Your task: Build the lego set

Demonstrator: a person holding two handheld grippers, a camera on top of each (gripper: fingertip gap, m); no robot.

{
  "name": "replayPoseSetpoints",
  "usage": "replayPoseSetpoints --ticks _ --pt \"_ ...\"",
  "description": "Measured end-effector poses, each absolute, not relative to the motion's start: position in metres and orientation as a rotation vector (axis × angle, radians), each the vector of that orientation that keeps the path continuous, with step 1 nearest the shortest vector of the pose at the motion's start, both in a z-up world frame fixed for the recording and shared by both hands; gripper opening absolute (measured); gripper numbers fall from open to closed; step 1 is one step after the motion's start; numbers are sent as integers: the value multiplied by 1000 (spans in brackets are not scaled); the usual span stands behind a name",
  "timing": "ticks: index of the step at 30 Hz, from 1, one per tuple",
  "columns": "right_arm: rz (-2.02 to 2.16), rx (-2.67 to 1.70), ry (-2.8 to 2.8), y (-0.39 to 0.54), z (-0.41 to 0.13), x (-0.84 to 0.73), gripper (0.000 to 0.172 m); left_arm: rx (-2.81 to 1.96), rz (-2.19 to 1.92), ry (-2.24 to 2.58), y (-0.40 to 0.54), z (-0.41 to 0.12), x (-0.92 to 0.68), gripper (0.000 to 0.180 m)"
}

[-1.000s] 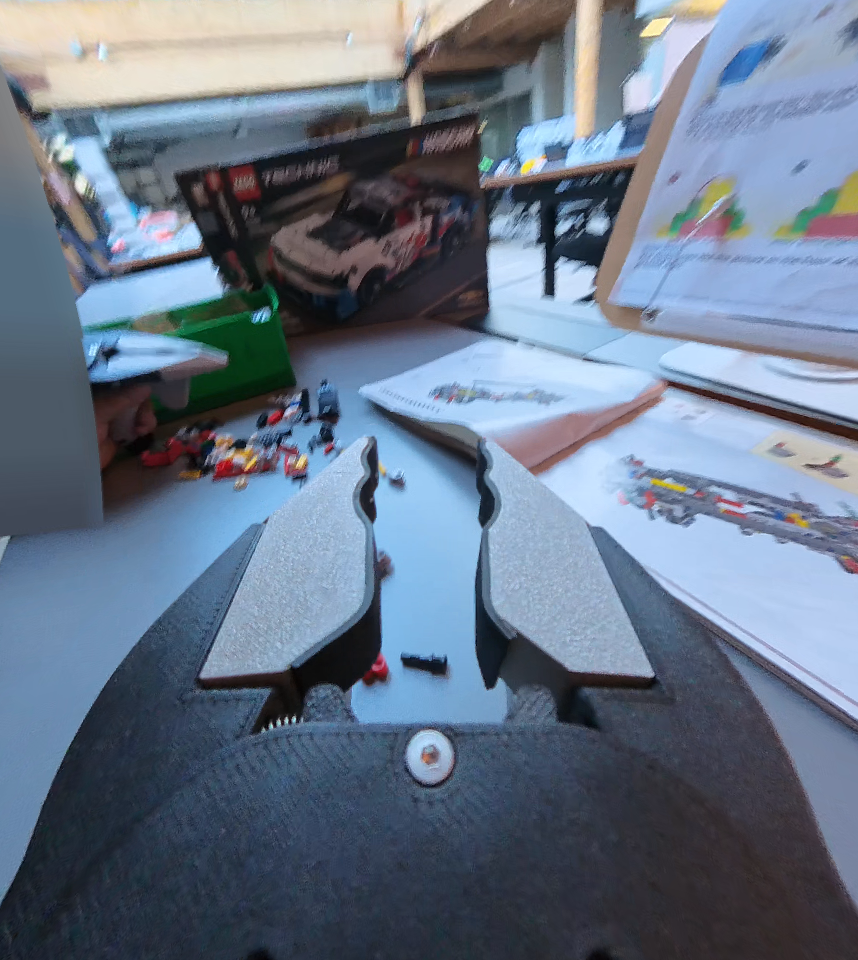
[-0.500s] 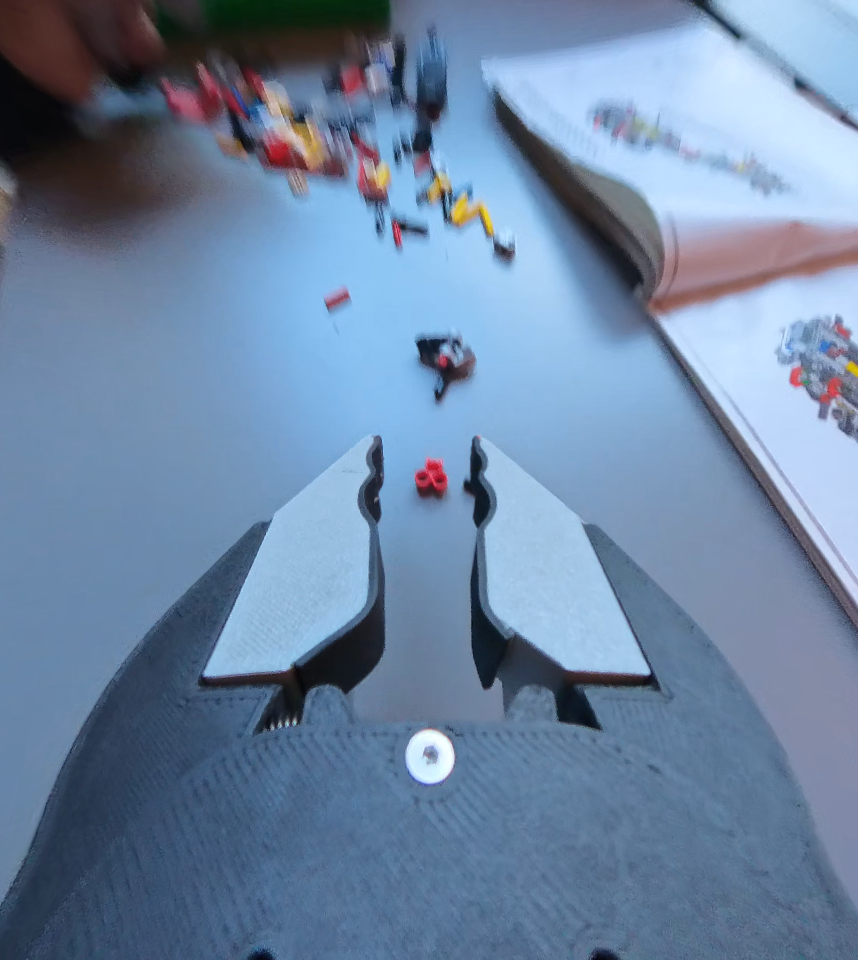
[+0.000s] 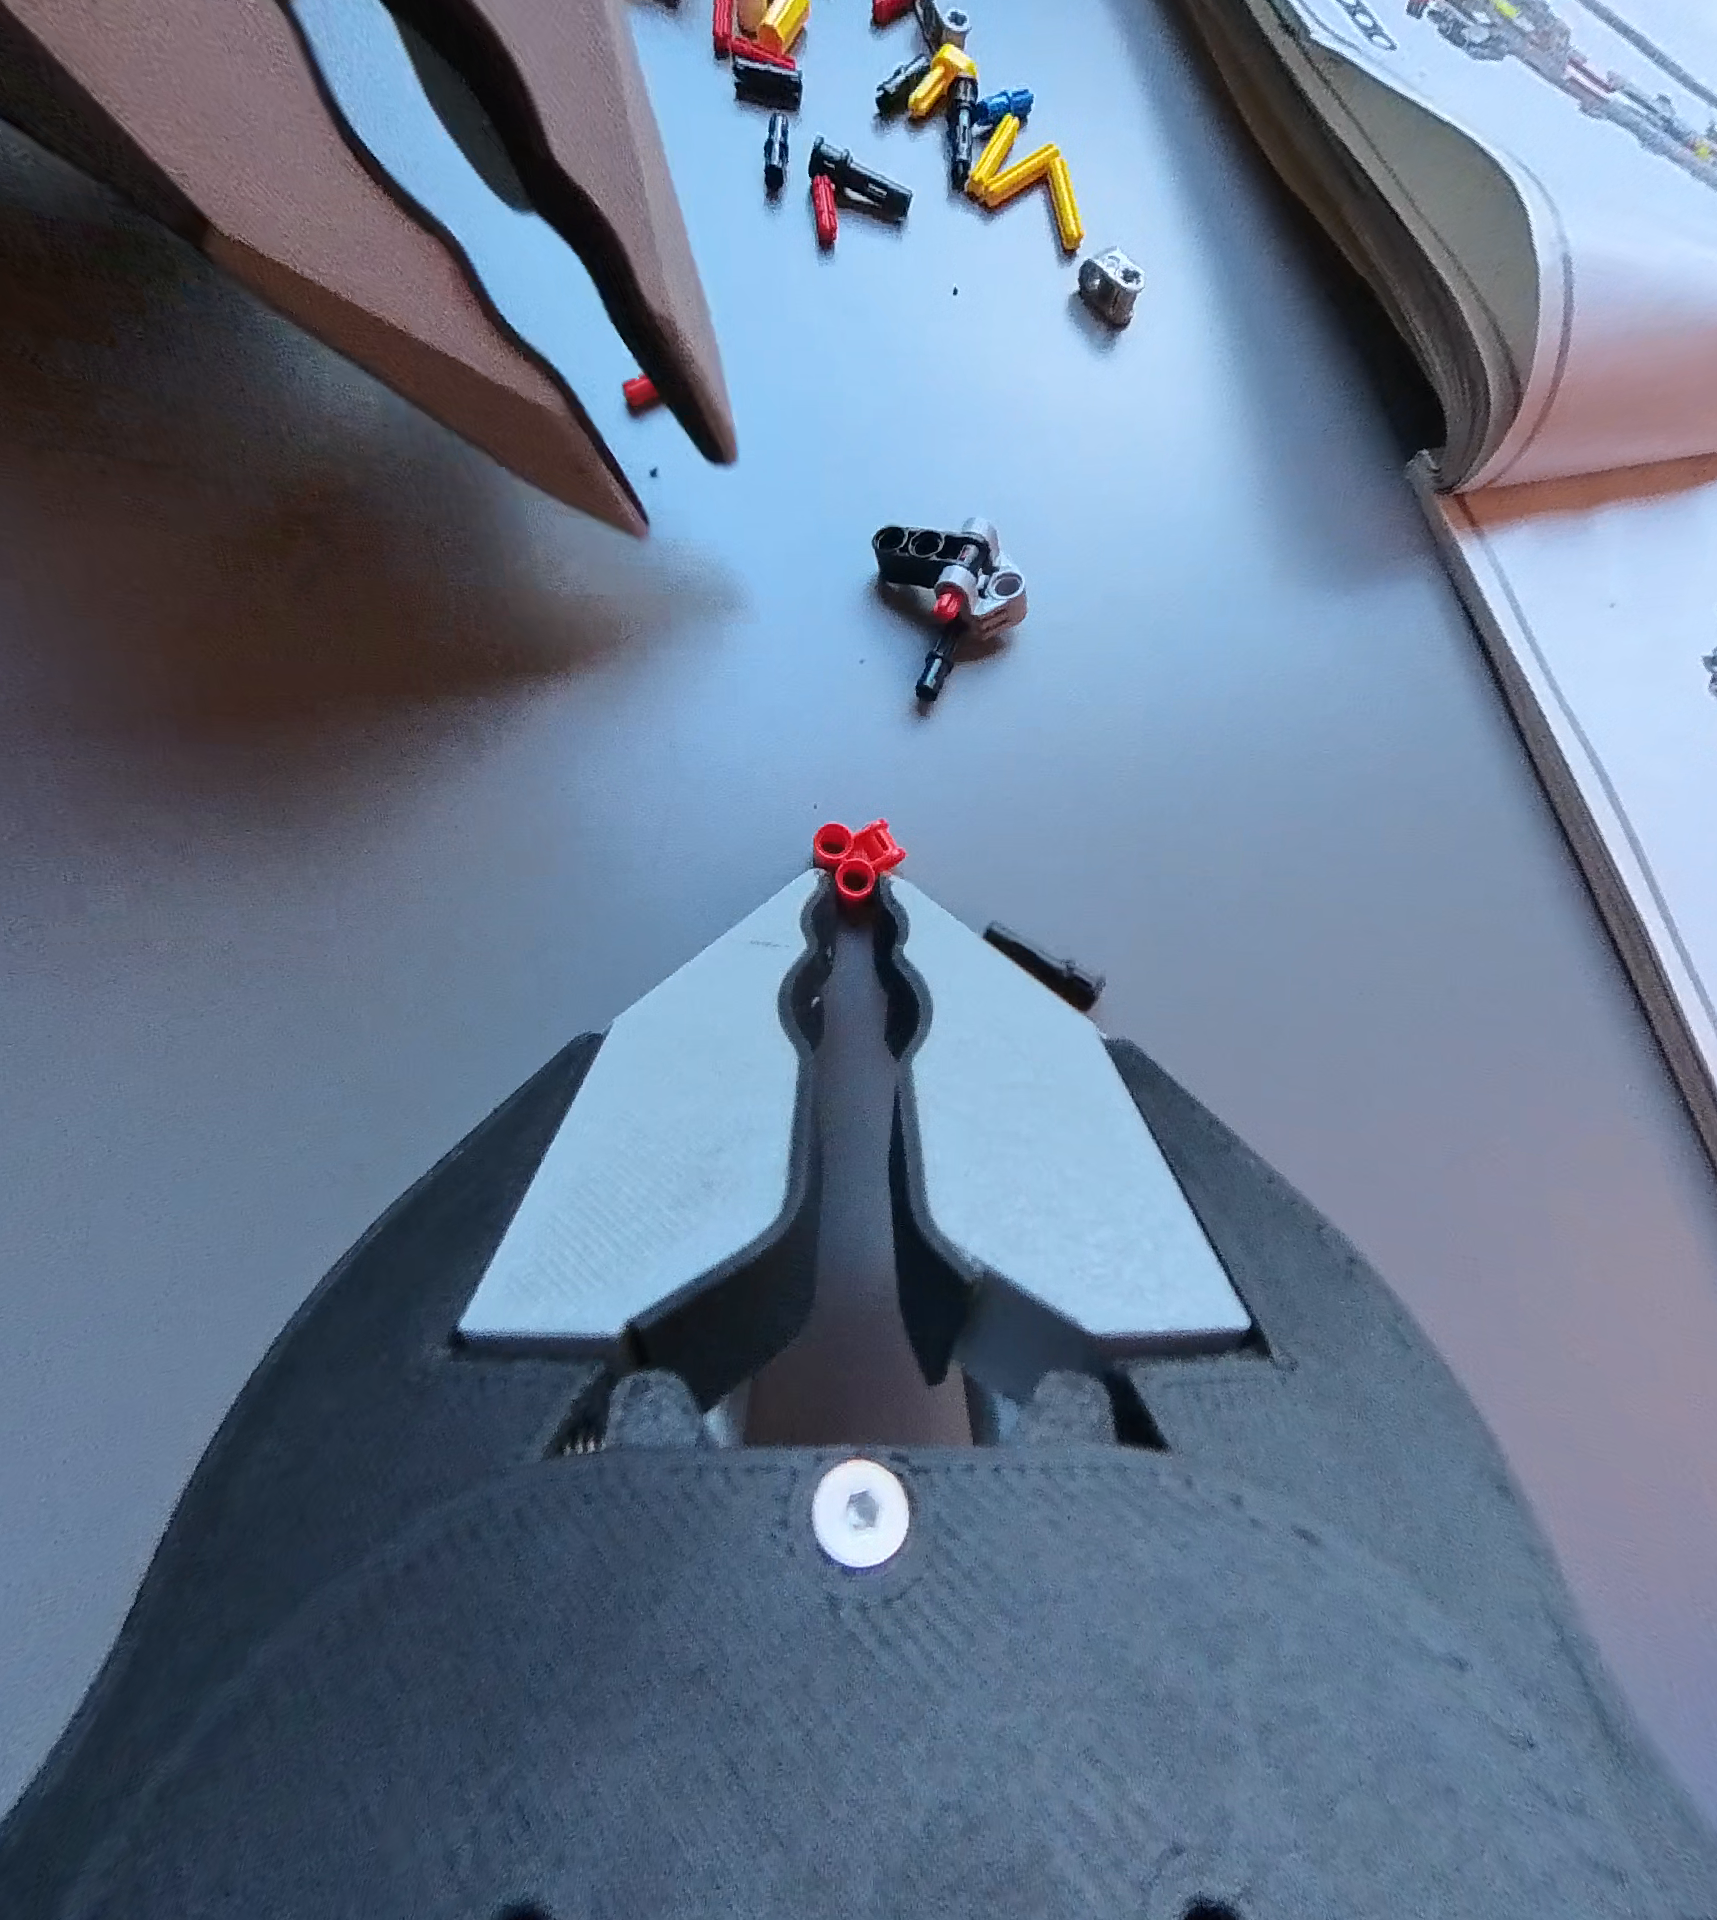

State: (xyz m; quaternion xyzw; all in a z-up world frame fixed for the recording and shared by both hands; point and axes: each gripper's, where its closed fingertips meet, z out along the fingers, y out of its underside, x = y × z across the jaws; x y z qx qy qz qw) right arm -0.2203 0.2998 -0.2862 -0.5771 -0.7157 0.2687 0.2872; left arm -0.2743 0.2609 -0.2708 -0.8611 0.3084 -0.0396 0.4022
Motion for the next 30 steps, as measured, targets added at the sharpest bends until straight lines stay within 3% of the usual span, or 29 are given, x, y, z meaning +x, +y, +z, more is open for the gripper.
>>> replayPoseSetpoints --ticks 6,11,13,15,19,24,30 --pt "724 -1509 -1921 291 -286 -230 4 -2240 -136 721 287 -270 -292 30" --pt "706 -1497 -1907 293 -286 -232 4 -2303 -242 821 303 -276 -284 32" --pt "708 -1500 -1899 294 -285 -232 4 -2357 -234 856 306 -286 -286 25" --pt "718 -1505 -1892 295 -284 -231 4 -2342 -269 877 308 -286 -282 6" --pt "745 -1520 -1897 294 -285 -231 4 -2264 -209 956 308 -286 -277 6" --pt "813 -1528 -1875 294 -279 -231 12 -1849 204 1089 322 -250 -278 6" --pt "1193 -1514 -1598 300 -228 -236 21 -1477 408 1178 312 -213 -252 5"
